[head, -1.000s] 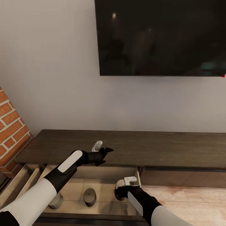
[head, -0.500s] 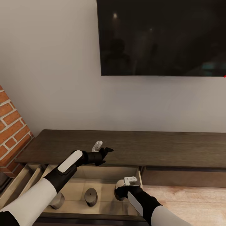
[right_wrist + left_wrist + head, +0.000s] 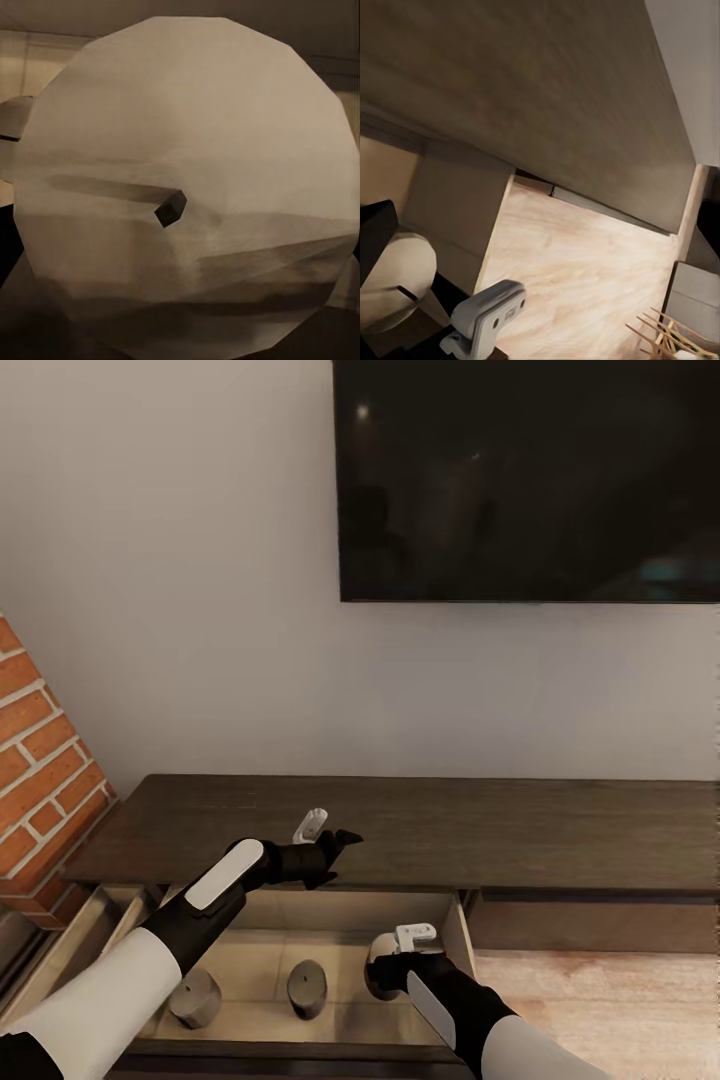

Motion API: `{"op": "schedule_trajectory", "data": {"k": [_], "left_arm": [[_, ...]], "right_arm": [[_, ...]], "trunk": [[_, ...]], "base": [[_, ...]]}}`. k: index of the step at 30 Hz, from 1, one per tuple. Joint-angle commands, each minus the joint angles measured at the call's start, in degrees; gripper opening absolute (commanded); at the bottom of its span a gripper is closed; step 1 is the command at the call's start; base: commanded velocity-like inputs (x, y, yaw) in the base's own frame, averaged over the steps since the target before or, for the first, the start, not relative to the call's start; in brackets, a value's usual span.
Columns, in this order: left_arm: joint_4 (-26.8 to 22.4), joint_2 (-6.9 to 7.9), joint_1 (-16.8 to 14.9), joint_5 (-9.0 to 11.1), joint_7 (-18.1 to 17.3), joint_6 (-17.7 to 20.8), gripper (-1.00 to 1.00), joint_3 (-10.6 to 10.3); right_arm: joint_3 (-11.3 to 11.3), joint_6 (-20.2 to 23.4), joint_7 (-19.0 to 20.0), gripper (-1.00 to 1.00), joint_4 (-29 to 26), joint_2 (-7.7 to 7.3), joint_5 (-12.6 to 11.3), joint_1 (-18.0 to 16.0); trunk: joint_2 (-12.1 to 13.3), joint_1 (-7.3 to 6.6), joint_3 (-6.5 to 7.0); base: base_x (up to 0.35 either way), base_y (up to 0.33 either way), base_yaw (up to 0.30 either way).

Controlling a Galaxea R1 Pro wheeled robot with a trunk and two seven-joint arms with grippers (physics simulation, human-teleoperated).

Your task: Place each of the two pumpkins and all three candles from the living room inside a cabinet in the living room (use any cabinet), then make sure every cabinet is closed, and position the cauldron so it is next to a table in the living room.

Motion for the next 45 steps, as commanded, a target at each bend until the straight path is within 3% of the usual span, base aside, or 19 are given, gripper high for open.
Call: {"op": "schedule_trajectory", "data": {"k": [1,13,23,29,36,45], "left_arm": [[0.0,-0.07,0.0,0.0,0.0,0.0,1.0,0.0],[-0.1,-0.4,0.0,0.1,0.0,-0.1,1.0,0.0],[0.0,-0.66,0.0,0.3,0.3,-0.1,1.0,1.7],[0.0,-0.66,0.0,0.3,0.3,-0.1,1.0,1.8],[-0.1,-0.66,0.0,0.3,0.3,-0.1,1.0,1.8],[-0.2,-0.66,0.0,0.3,0.3,-0.1,1.0,1.8]], "right_arm": [[0.0,0.0,0.0,-1.0,0.0,0.0,0.0,0.0],[0.0,0.1,0.0,-1.0,0.0,0.0,-0.2,0.0],[0.0,0.1,-0.1,-1.0,0.1,0.04,-0.1,0.0],[0.0,0.2,-0.5,-1.0,0.1,0.08,0.2,0.0],[0.0,0.0,-4.1,-1.0,0.2,0.21,0.1,0.0],[0.0,0.0,-4.5,-1.0,0.2,0.23,0.2,0.0]], "trunk": [[0.0,0.0,0.06],[0.0,0.0,0.22],[-4.0,2.2,-1.57],[-6.4,3.51,-2.65],[-9.2,5.05,-3.9],[-12.8,7.03,-5.52]], "base": [[0.0,0.003,-0.165],[0.0,0.0,-0.042],[0.0,0.0,0.0],[0.0,0.0,0.0],[0.0,0.0,0.0],[0.0,0.0,0.0]]}}
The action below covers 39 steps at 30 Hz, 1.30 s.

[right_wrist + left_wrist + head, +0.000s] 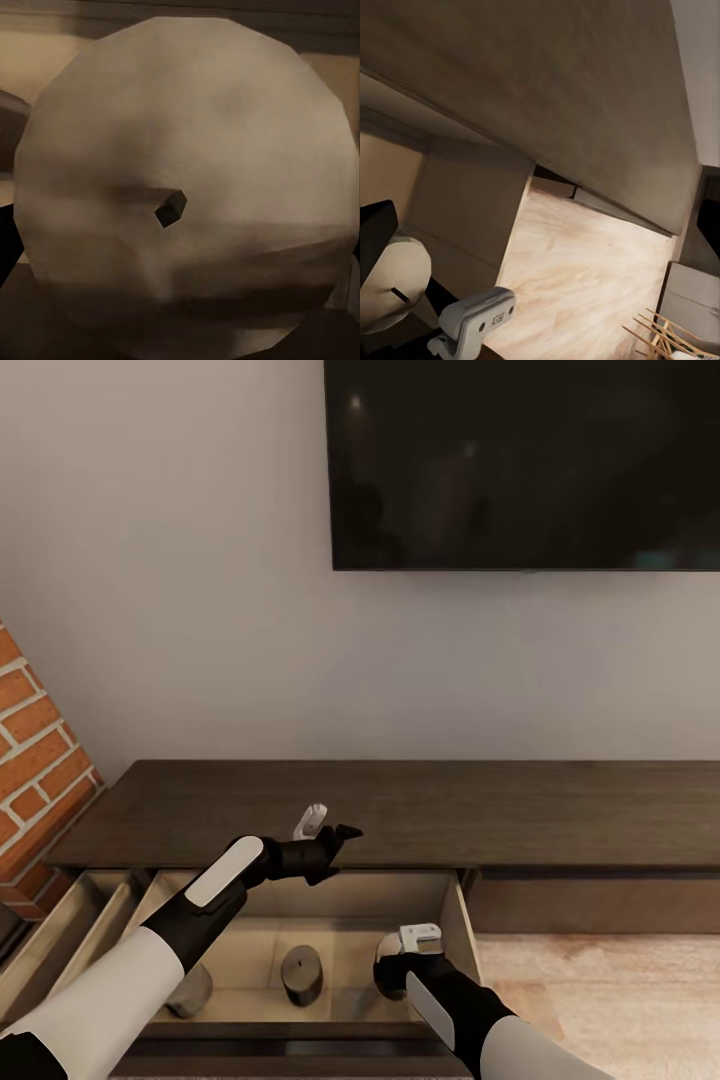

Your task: Place each of the two pumpkins and all three candles from the living room inside a cabinet in the living room (use any cabinet), then make sure every cabinet is closed, and position the cauldron so it is next to a table in the living room.

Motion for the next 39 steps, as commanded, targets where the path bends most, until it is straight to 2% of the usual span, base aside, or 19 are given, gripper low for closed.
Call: {"op": "schedule_trajectory", "data": {"k": [1,19,31,34,39], "left_arm": [[0.0,0.0,0.0,0.0,0.0,0.0,1.0,0.0],[0.1,0.0,0.0,0.1,0.0,0.0,1.0,0.0],[0.2,0.09,0.0,0.2,-0.1,0.1,1.0,0.1],[0.1,0.09,0.0,0.1,-0.1,0.1,1.0,0.1],[0.1,0.09,0.0,0.2,-0.1,0.1,1.0,0.1]], "right_arm": [[0.0,0.0,0.0,-1.0,0.0,-0.02,0.1,0.0],[0.0,0.1,0.1,-1.0,-0.2,0.03,0.1,0.0],[0.0,0.0,0.5,-1.0,-0.2,-0.05,-0.1,0.0],[0.0,0.0,0.5,-1.0,-0.1,-0.05,-0.3,-0.1],[0.0,0.0,0.5,-1.0,-0.1,-0.11,-0.3,0.0]], "trunk": [[-0.4,0.22,-0.18],[-7.6,4.18,-3.41],[-7.6,4.18,-3.41],[-8.8,4.84,-3.95],[-8.8,4.84,-3.95]], "base": [[0.0,0.0,0.0],[0.0,0.0,0.0],[0.0,0.0,0.0],[0.0,0.0,0.0],[0.0,0.0,0.0]]}}
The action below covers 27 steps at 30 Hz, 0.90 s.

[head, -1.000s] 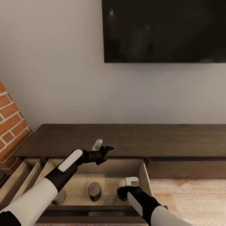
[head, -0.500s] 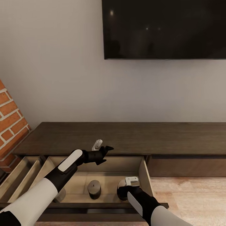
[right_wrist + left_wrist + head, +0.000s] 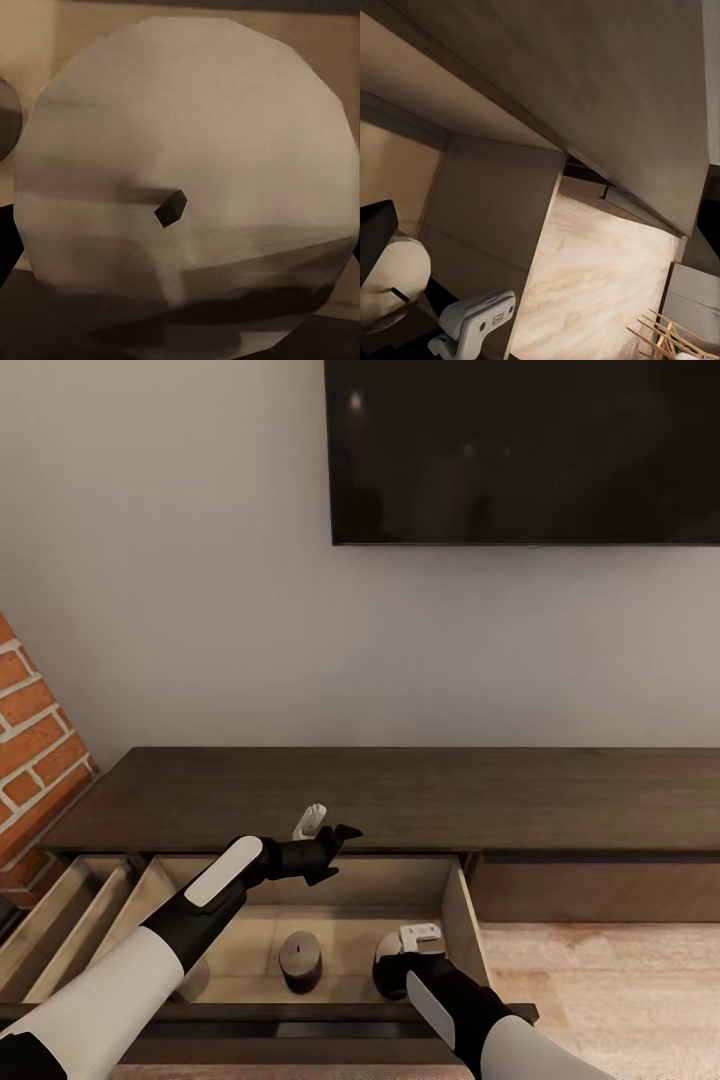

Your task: Place each of the two pumpkins and all three candles from the living room inside a cabinet in the living room (use any cabinet), then make sure every cabinet is closed, and position the cauldron so it is next to a table in the living room.

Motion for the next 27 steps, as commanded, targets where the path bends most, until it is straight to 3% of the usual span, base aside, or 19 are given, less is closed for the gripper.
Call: {"op": "schedule_trajectory", "data": {"k": [1,27], "left_arm": [[0.0,0.0,0.0,0.0,0.0,0.0,1.0,0.0],[0.0,0.31,0.0,-0.1,-0.1,0.4,1.0,-0.1]], "right_arm": [[0.0,0.0,0.0,-1.0,0.0,-0.01,0.0,0.0],[0.0,0.1,0.0,-1.0,0.0,0.05,0.0,0.0]], "trunk": [[0.0,0.0,0.0],[-0.4,0.22,-0.18]], "base": [[0.0,0.0,0.0],[0.02,0.0,0.0]]}}
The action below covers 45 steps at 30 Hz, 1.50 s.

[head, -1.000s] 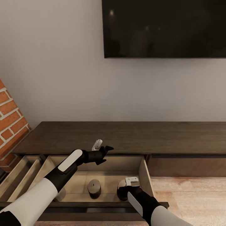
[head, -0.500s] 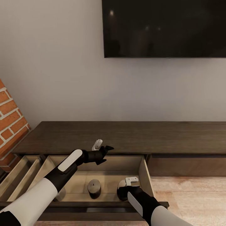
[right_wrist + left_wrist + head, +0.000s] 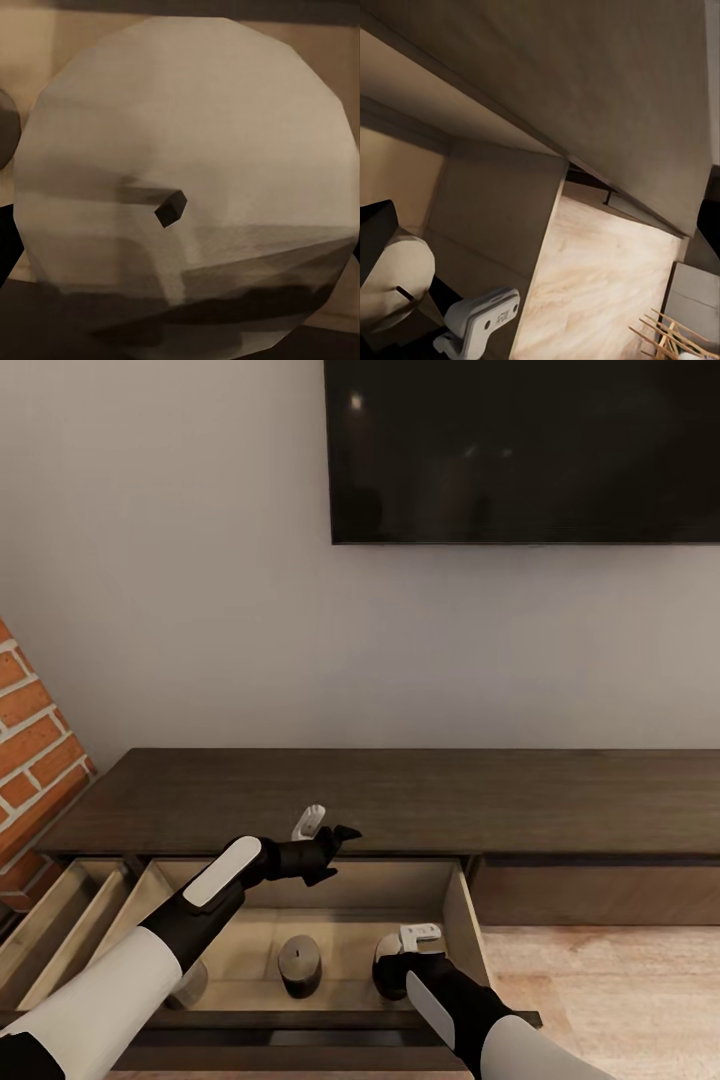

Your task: Place each of the two pumpkins and all three candles from the living room inside a cabinet in the living room (use any cabinet), then make sure every cabinet is closed, and position the cauldron so it is next to a table in the living room.

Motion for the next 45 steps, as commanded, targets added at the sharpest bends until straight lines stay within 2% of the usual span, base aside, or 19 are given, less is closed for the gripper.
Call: {"op": "schedule_trajectory", "data": {"k": [1,8,13,20,34,35,45], "left_arm": [[0.0,-0.05,0.0,0.0,0.0,0.0,1.0,0.0],[-0.1,-0.2,0.0,0.1,0.1,-0.1,1.0,0.0],[-0.1,-0.36,0.0,0.2,0.1,-0.3,1.0,0.1],[-0.1,-0.39,0.0,0.2,0.1,-0.4,1.0,0.1],[0.0,-0.39,0.0,0.2,0.1,-0.4,1.0,0.1],[0.0,-0.39,0.0,0.2,0.1,-0.4,1.0,0.1],[-0.1,-0.39,0.0,0.2,0.1,-0.3,1.0,0.1]], "right_arm": [[0.0,0.0,0.0,-1.0,0.0,0.0,0.0,0.0],[0.0,0.1,0.0,-1.0,0.0,0.0,-0.1,0.0],[0.0,0.2,0.0,-1.0,0.1,-0.03,-0.1,0.0],[0.0,0.2,0.0,-1.0,0.0,0.0,-0.1,0.0],[0.0,0.2,0.0,-1.0,0.1,-0.09,-0.1,0.0],[0.0,0.2,0.0,1.0,0.1,-0.09,-0.1,0.0],[-0.1,0.2,-0.1,1.0,0.1,-0.09,-0.1,0.0]], "trunk": [[0.0,0.0,0.0],[0.0,0.0,0.0],[-1.9,1.05,-0.91],[-2.0,1.23,-2.46],[-2.0,1.23,-2.46],[-2.0,1.23,-2.46],[-2.0,1.23,-2.46]], "base": [[0.002,0.0,0.0],[0.0,0.0,0.0],[0.0,0.0,0.0],[0.0,0.0,0.0],[0.0,0.0,0.0],[0.0,0.0,0.0],[0.0,0.0,0.0]]}}
